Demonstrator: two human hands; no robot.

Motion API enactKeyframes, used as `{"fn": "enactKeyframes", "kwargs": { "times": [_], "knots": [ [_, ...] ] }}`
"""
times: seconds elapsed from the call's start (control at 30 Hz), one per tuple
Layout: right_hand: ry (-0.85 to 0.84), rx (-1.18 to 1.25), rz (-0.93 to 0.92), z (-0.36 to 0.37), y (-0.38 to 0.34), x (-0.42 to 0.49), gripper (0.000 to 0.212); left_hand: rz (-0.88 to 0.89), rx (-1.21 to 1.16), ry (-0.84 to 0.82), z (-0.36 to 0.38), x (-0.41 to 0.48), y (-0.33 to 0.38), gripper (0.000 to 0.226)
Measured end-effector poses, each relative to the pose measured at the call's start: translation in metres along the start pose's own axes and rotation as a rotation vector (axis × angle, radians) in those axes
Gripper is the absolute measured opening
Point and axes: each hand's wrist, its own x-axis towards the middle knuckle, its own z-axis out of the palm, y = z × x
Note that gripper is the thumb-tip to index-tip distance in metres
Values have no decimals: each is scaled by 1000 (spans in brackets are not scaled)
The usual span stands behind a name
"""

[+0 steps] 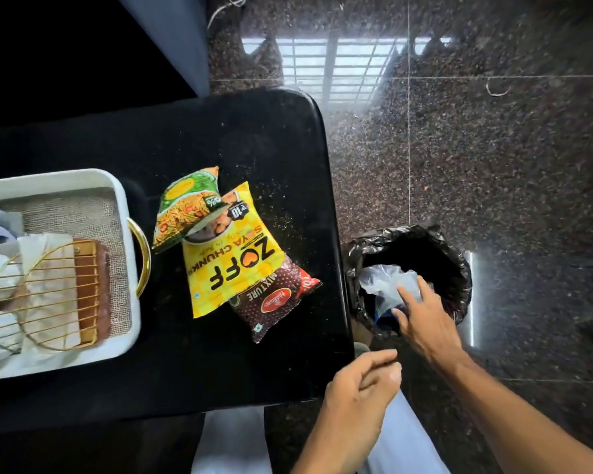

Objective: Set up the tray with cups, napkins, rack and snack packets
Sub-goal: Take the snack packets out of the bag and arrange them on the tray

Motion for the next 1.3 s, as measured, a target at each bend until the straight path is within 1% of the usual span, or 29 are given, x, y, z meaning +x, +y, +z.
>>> {"fn": "enactKeyframes", "kwargs": {
  "times": [0.1, 0.17, 0.27, 0.33, 0.37, 0.47, 0.5, 0.53, 0.6, 0.67, 0.7, 0.77, 0.87, 0.9, 0.97, 1.07, 1.17, 1.23, 1.3],
  "knots": [
    [-120, -30, 54, 23, 0, 22, 51, 11, -49, 12, 0, 7, -8, 33],
    [-191, -58, 58, 36, -1, 38, 48, 15, -59, 5, 1, 14, -14, 32],
    [-314, -113, 60, 42, -5, 59, 51, 41, -81, -8, 3, 19, -17, 25],
    [-350, -129, 78, 36, -10, 65, 53, 58, -82, -6, 4, 15, -12, 26],
    [-339, -140, 95, 29, -13, 64, 53, 78, -85, 4, 3, 11, -8, 27],
    [-207, -117, 174, -8, -27, 46, 49, 201, -87, 73, -4, -16, 12, 26],
    [-134, -64, 173, -24, -35, 36, 46, 271, -88, 143, -10, -26, 20, 26],
    [-41, 6, 151, -42, -45, 25, 41, 351, -94, 246, -18, -36, 29, 26],
    [181, 158, 66, -78, -65, -1, 32, 507, -129, 483, -40, -54, 44, 25],
    [395, 344, -60, -121, -101, -34, 22, 633, -116, 639, -74, -77, 61, 21],
    [472, 457, -126, -142, -122, -53, 16, 676, -93, 698, -92, -89, 70, 20],
    [520, 639, -220, -178, -169, -87, 12, 738, 2, 795, -129, -106, 86, 20],
    [467, 767, -229, -207, -234, -116, 16, 803, 276, 894, -181, -111, 107, 28],
    [438, 793, -210, -212, -255, -120, 21, 777, 360, 880, -194, -108, 115, 30],
    [400, 777, -137, -218, -291, -120, 37, 673, 500, 778, -212, -99, 132, 37],
    [332, 623, -2, -219, -327, -109, 53, 594, 576, 604, -225, -83, 149, 43],
    [260, 641, 108, -217, -346, -99, 58, 569, 552, 516, -232, -72, 155, 41],
    [283, 661, 145, -215, -354, -94, 56, 542, 537, 492, -236, -68, 155, 39],
    [320, 660, 144, -210, -359, -90, 52, 536, 518, 485, -239, -65, 150, 38]
  ]
}}
